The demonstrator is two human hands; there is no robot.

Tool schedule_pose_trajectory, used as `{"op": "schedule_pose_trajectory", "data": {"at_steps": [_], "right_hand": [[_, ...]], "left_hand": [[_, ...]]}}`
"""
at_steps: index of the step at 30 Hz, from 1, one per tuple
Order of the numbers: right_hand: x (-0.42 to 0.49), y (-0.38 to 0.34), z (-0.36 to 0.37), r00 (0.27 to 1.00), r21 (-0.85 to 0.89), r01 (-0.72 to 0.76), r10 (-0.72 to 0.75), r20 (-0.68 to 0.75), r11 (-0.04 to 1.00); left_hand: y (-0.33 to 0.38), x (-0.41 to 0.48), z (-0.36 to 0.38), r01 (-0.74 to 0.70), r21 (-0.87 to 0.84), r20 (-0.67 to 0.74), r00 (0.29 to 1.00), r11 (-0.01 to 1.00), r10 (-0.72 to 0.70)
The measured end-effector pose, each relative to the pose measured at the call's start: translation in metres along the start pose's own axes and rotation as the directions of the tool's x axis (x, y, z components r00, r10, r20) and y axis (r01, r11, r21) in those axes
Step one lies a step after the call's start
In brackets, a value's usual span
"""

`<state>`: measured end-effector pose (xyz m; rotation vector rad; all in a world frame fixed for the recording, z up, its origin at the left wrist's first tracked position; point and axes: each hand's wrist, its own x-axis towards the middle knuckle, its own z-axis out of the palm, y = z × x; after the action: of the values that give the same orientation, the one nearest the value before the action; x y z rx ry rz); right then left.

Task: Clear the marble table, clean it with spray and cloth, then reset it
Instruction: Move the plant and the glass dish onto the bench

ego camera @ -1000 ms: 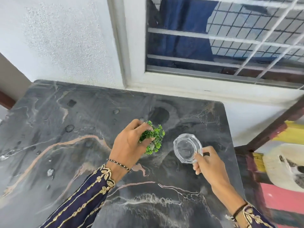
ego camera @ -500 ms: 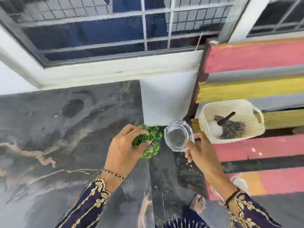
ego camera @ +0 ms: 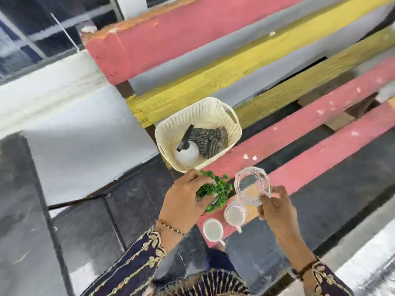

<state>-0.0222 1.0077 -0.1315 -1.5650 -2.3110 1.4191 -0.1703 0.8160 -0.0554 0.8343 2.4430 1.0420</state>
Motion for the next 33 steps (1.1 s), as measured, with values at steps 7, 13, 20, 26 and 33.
{"op": "schedule_pose_trajectory", "data": {"at_steps": [7,13,20,26,33], "right_hand": [[0.083,0.066,-0.008,0.957,-0.066,-0.262,0.251,-0.142,0.963],[0.121,0.094,-0.008,0.897,-0.091,-0.433,0.418,-0.147,0.897],[0.138,0.117,-0.011,0.897,-0.077,-0.439,0.431,-0.101,0.895],[0.138,0.127,-0.015,0.915,-0.023,-0.400,0.398,-0.066,0.916],[0.131,0.126,-0.029,0.967,-0.189,-0.251,0.236,-0.095,0.949]], "left_hand": [[-0.002,0.066,0.079,-0.077,0.060,0.126,0.990,0.995,0.069],[-0.008,0.091,0.119,-0.049,0.055,0.112,0.993,0.997,0.043],[-0.016,0.109,0.147,-0.023,0.079,0.087,0.996,0.997,0.016],[-0.016,0.130,0.169,-0.008,0.056,0.068,0.998,0.998,0.004],[-0.008,0.175,0.198,-0.036,0.065,0.040,0.999,0.997,0.034]]}}
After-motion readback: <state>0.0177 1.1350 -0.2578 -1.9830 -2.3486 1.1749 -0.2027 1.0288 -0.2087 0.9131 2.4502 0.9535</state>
